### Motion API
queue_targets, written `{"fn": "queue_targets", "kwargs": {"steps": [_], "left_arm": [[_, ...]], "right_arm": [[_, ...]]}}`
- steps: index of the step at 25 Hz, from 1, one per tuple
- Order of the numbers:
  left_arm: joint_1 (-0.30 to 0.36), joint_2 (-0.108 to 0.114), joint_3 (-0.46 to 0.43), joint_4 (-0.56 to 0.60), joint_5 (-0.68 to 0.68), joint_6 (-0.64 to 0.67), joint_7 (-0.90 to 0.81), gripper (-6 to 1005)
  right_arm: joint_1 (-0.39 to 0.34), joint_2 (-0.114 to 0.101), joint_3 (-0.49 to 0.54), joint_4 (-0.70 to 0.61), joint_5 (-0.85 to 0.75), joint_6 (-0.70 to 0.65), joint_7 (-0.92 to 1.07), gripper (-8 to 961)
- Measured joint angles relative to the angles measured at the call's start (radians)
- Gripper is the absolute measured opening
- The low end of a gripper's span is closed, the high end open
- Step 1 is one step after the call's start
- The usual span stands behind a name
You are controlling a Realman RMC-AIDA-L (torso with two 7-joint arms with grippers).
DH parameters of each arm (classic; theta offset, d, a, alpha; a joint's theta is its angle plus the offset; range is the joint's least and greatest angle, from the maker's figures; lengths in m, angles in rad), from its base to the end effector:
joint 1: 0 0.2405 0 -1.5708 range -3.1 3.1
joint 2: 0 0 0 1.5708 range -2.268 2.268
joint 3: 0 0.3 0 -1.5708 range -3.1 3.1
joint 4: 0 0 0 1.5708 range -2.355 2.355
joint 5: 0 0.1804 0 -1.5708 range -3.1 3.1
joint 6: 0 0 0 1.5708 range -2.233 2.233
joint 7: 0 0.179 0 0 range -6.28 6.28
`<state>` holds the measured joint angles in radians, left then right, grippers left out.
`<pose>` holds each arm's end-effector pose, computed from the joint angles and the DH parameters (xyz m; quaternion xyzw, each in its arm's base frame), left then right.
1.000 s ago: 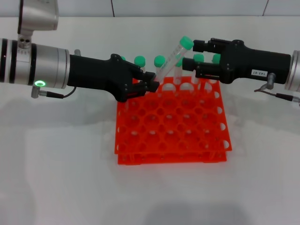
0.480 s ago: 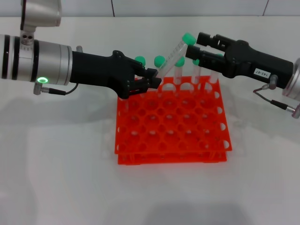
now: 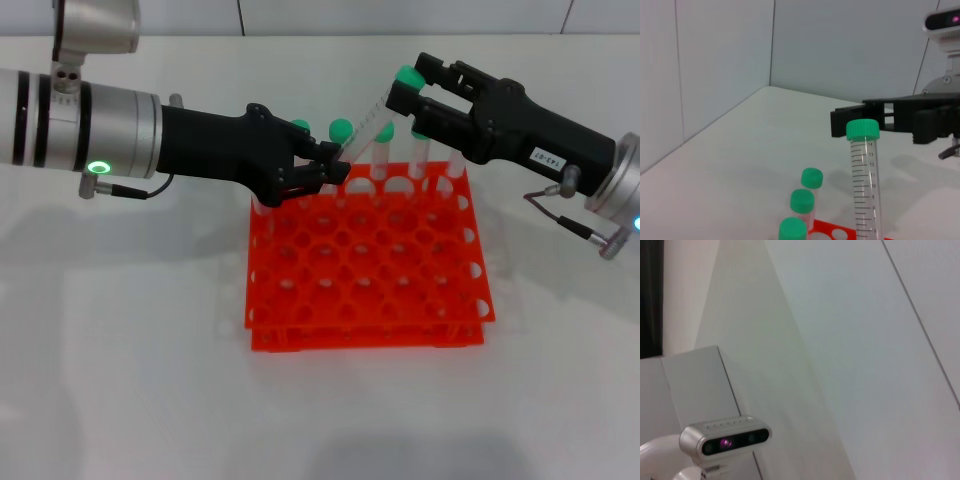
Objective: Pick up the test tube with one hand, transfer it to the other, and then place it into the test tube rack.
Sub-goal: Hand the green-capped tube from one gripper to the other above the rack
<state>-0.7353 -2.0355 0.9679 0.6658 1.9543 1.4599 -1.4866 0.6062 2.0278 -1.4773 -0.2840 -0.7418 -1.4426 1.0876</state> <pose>-0.1967 0.3832 -0.0683 -0.9761 -0.1198 -0.1679 0.0686 0.1910 0.3673 -0.0537 -0.8411 0.2071 0.4739 0.1583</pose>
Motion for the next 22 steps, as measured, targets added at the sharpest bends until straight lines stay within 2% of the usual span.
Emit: {"fn": "queue_targets", "kwargs": {"steps": [3,22], "left_arm": [[-0.001,-0.001,0.000,0.000,-0.001,0.000,0.002,270],[-0.008,-0.014,0.001,-0.004,0.000,-0.015,0.006,285]], "right_arm": [[-0.001,0.000,-0.053,-0.006,0.050,0.012,-0.009,693],[0.004,0.000,-0.111,-0.013,0.107,0.032,-0.021,684]]}}
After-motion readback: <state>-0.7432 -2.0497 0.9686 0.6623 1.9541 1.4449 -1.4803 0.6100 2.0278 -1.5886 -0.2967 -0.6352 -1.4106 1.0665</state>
